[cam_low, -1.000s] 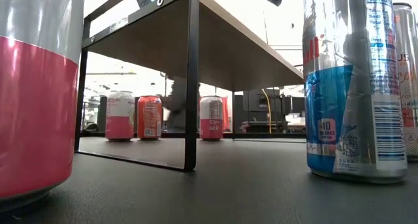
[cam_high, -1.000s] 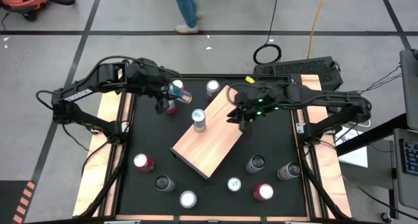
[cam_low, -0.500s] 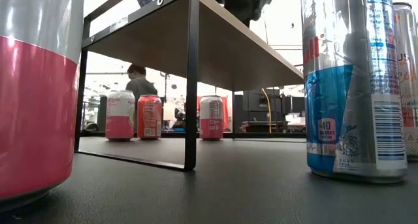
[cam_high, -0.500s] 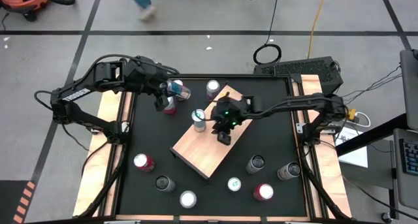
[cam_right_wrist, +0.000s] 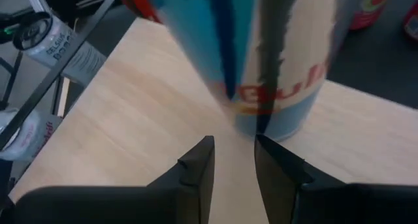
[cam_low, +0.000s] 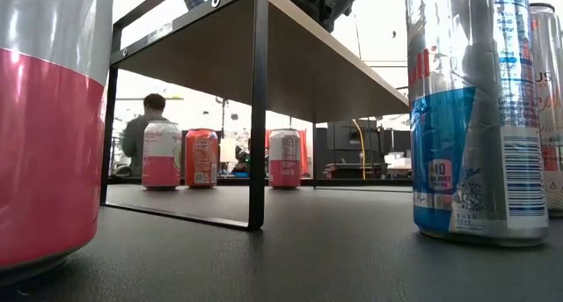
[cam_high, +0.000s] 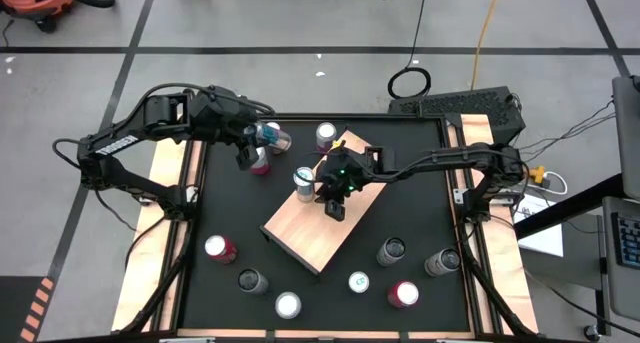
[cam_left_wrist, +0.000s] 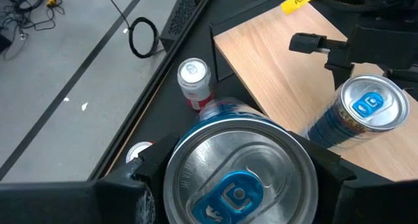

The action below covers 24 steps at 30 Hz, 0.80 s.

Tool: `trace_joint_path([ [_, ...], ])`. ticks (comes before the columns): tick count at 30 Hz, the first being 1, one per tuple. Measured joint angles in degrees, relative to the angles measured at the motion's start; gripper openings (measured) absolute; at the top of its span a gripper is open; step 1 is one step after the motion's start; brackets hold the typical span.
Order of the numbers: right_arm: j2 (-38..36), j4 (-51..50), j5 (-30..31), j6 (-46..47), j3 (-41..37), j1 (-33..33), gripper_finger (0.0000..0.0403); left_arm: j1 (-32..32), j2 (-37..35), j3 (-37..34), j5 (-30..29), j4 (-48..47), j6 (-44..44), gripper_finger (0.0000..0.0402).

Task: Place canned beverage on shelf
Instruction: Put the top blue soda can on the shelf aligned with the blue soda can

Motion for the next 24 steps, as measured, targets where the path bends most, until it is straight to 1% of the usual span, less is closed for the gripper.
trace_joint_path([
  [4,0.0,-0.1,0.3,0.1,0.0,-0.1,0.0086,0.0,0.0,0.0,-0.4,0.0,0.0,0.0222],
  [7,0.0,-0.1,1.6,0.0,0.0,-0.1,0.0086,0.0,0.0,0.0,-0.4,0.0,0.0,0.0222],
  [14,0.0,-0.1,1.9,0.0,0.0,-0.1,0.0086,0.0,0.0,0.0,-0.4,0.0,0.0,0.0222],
  [17,0.0,-0.1,3.0,0.0,0.0,-0.1,0.0086,0.0,0.0,0.0,-0.4,0.0,0.0,0.0222],
  [24,0.0,-0.2,3.2,-0.2,0.0,-0.2,0.0086,0.0,0.0,0.0,-0.4,0.0,0.0,0.0222],
])
